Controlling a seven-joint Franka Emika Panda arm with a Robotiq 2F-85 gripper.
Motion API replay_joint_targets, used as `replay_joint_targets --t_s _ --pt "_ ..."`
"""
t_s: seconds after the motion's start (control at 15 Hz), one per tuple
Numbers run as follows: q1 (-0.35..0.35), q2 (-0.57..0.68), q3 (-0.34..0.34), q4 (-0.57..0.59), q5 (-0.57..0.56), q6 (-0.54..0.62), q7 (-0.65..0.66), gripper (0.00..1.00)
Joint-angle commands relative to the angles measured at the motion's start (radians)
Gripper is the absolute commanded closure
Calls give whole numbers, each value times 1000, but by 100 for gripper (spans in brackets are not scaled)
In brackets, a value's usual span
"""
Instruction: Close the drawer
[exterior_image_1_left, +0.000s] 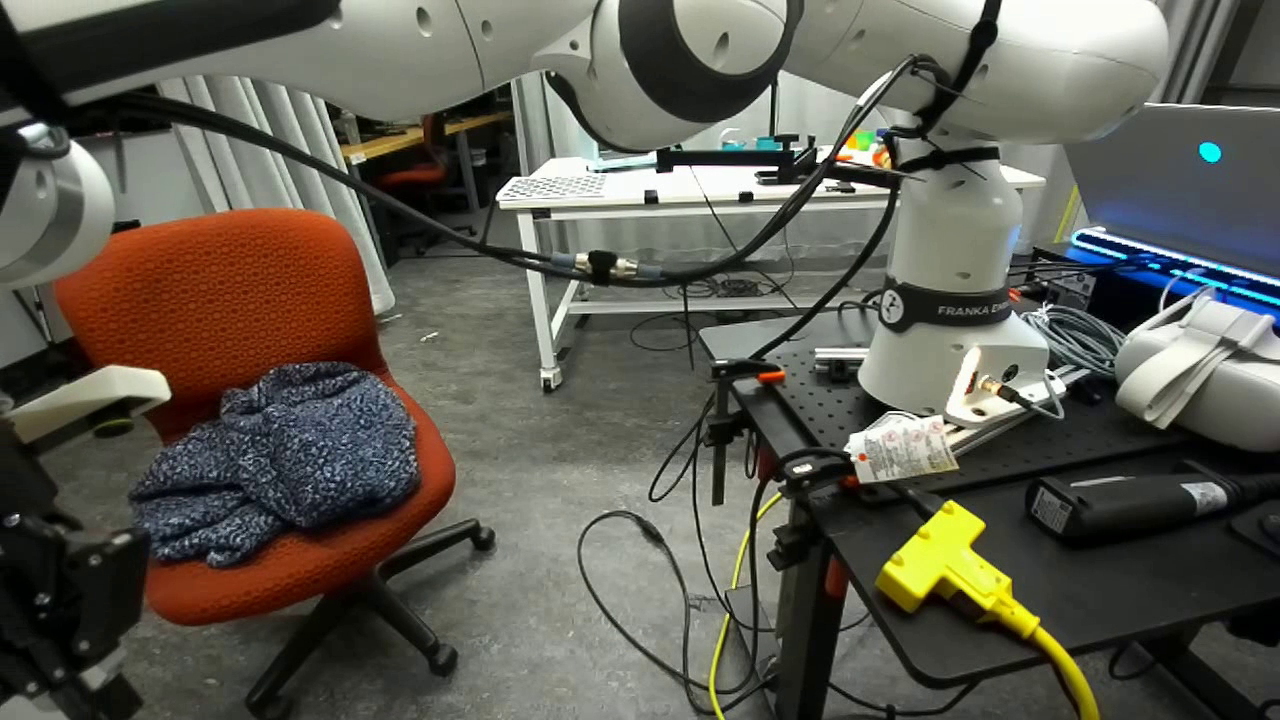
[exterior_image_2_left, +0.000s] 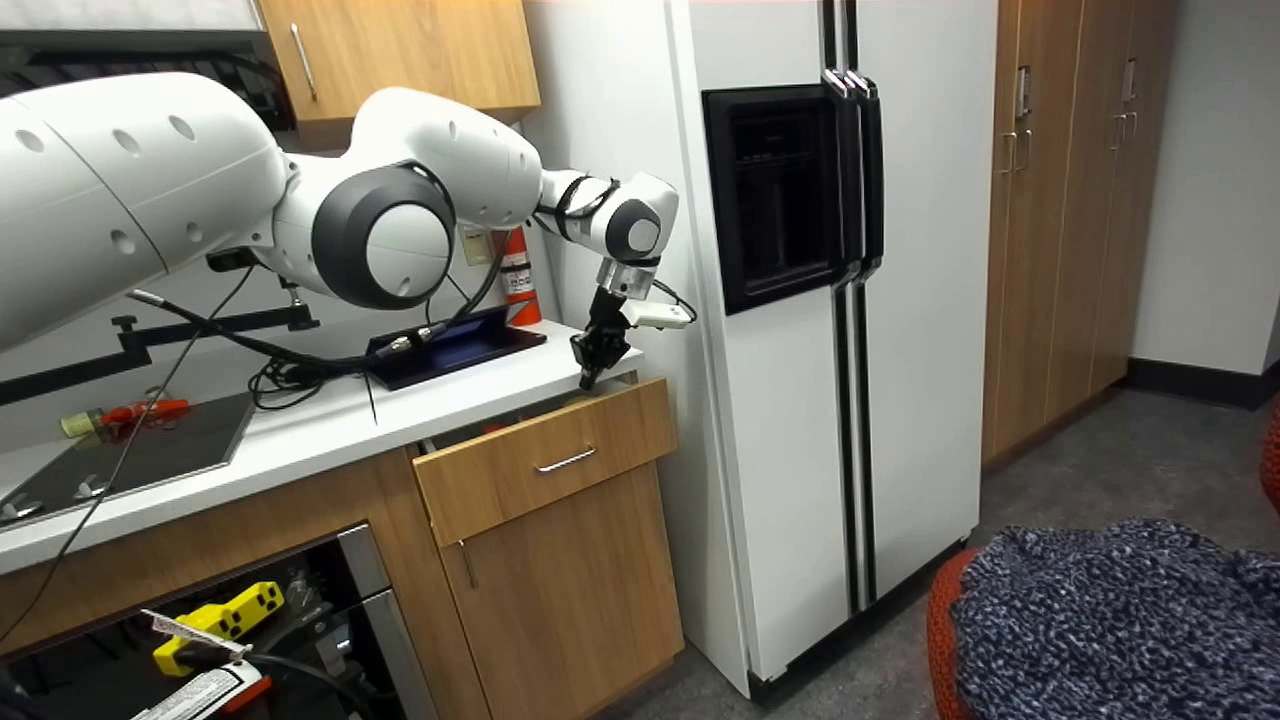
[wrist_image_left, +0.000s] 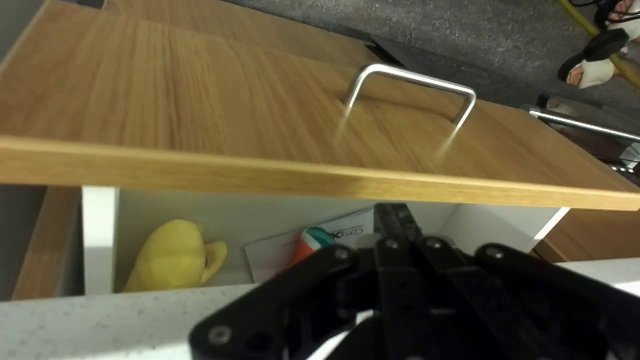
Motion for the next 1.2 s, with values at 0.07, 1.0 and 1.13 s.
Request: replay_joint_targets --t_s 0.07,1.0,1.13 --pt "-24 -10 -45 2 -13 1 30 100" --pt "-16 3 -36 -16 0 2 10 100" --pt "-16 6 -37 -25 0 3 12 100"
